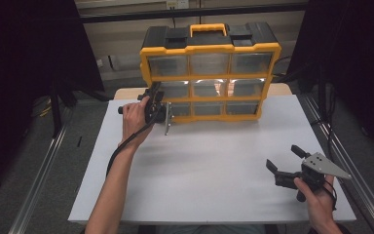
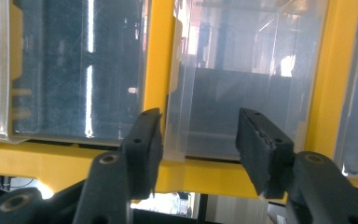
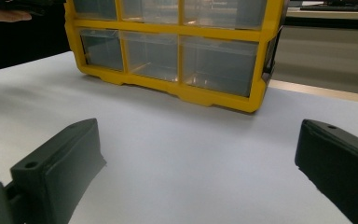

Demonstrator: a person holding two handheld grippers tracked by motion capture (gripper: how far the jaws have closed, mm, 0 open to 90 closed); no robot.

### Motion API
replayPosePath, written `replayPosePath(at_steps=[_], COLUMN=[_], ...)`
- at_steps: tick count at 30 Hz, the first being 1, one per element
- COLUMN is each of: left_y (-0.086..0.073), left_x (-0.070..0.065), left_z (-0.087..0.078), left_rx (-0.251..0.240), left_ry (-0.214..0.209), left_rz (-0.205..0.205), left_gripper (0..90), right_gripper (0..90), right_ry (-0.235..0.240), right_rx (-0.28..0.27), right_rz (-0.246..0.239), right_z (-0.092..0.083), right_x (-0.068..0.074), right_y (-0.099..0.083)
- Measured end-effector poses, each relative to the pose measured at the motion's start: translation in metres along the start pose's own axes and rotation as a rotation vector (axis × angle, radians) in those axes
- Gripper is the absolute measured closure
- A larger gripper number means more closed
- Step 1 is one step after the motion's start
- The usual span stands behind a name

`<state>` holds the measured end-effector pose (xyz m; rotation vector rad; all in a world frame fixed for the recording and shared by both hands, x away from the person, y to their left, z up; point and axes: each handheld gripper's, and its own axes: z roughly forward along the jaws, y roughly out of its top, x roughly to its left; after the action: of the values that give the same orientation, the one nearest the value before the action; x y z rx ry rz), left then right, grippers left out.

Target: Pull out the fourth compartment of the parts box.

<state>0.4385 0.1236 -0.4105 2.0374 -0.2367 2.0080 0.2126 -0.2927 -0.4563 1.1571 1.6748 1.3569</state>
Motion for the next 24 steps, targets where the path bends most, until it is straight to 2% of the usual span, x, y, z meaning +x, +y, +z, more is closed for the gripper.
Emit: replayPosePath(at_steps=[1,2,6,7,8,9,10,11,19,24], left_y=[-0.0008,-0.0014,-0.0032,-0.0032,-0.0032,-0.0027,-0.0049,-0.0055,-0.0040,-0.0037], left_x=[0.0000,0.0011,0.0010,0.0025,0.0025,0.0036,0.0025,0.0028,0.0041,0.0036], left_z=[0.0009,0.0017,0.0032,0.0034,0.0034,0.0017,0.0031,0.0031,0.0033,0.0031], left_rx=[-0.012,-0.015,-0.005,-0.010,-0.010,0.021,-0.009,-0.015,-0.004,0.005], left_ry=[0.003,-0.002,0.000,0.013,0.013,0.004,0.013,0.013,0.039,0.047], left_rz=[-0.013,-0.010,-0.021,0.000,0.000,0.010,0.005,0.002,0.004,-0.011], left_gripper=[54.9,54.9,58.7,60.9,61.5,62.7,62.7,65.0,71.3,76.1], right_gripper=[0.3,0.3,0.3,0.3,0.3,0.3,0.3,0.3,0.3,0.3], right_ry=[0.001,0.001,-0.003,-0.003,-0.003,-0.004,0.000,0.002,0.001,0.001], right_rx=[-0.001,-0.001,-0.001,-0.002,-0.002,0.000,-0.001,0.001,-0.002,0.000], right_rz=[-0.002,-0.002,0.000,0.002,0.002,0.002,0.003,-0.001,0.002,0.008], right_z=[-0.0001,-0.0001,-0.0004,0.0002,0.0002,0.0003,0.0002,-0.0003,-0.0006,-0.0012], right_x=[0.0002,0.0002,0.0001,0.0000,0.0000,0.0002,0.0002,0.0001,0.0000,0.0002], right_y=[0.0001,0.0001,-0.0001,-0.0002,-0.0002,-0.0001,-0.0001,-0.0001,-0.0002,-0.0001])
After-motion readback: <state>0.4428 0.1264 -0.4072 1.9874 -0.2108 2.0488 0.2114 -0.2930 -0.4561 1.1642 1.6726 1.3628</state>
